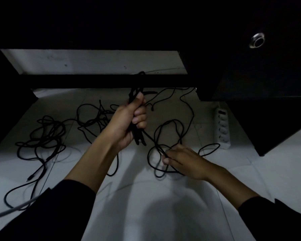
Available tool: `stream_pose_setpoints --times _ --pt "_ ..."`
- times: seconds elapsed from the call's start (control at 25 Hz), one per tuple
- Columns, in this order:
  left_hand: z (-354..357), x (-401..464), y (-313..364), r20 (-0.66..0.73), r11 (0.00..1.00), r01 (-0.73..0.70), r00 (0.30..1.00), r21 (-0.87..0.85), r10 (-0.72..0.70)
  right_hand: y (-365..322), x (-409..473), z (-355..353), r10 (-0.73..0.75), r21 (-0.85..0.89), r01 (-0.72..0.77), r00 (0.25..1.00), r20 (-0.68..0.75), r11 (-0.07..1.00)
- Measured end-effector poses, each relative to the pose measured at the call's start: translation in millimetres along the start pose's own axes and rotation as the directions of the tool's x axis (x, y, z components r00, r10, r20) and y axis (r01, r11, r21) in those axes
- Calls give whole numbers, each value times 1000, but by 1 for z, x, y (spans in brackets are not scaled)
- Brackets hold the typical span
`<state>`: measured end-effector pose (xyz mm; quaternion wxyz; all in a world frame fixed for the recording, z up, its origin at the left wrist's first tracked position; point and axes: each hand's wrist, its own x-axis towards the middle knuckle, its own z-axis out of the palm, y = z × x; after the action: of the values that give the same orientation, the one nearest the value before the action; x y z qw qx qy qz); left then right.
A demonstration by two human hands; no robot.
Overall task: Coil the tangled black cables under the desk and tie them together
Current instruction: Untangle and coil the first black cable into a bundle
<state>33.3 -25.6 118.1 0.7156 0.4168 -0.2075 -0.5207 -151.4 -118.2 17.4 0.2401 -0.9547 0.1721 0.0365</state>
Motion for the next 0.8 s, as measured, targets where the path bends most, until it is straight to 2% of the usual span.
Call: stream_pose_setpoints --times 0.04,0.12,0.16,0.24,0.36,0.48,0.72,0.8 --pt "-1 1 3 0 1000 -10 1000 6 10 3 -3 -1 17 23 -16 1000 -21 1000" --pt "-3 1 7 -10 999 -15 1000 51 16 1 -8 -10 84 260 -48 988 -130 964" --pt "-3 0 7 -13 996 -10 1000 90 11 -2 -9 -17 125 376 -45 974 -191 926" --pt "-5 -2 3 -13 981 18 1000 193 -16 -12 -9 -35 152 498 13 945 -290 867" --pt "-7 -5 -2 14 931 61 997 361 -71 -23 -7 -58 64 442 118 925 -374 889" --pt "-8 -5 -6 30 867 57 996 496 -83 -25 -3 -69 19 334 112 931 -366 936" --pt "2 -5 -15 39 810 58 994 583 -99 -43 4 -76 29 304 115 902 -432 946" --pt "3 -4 -20 55 756 39 994 653 -99 -46 5 -77 37 281 98 898 -439 955"
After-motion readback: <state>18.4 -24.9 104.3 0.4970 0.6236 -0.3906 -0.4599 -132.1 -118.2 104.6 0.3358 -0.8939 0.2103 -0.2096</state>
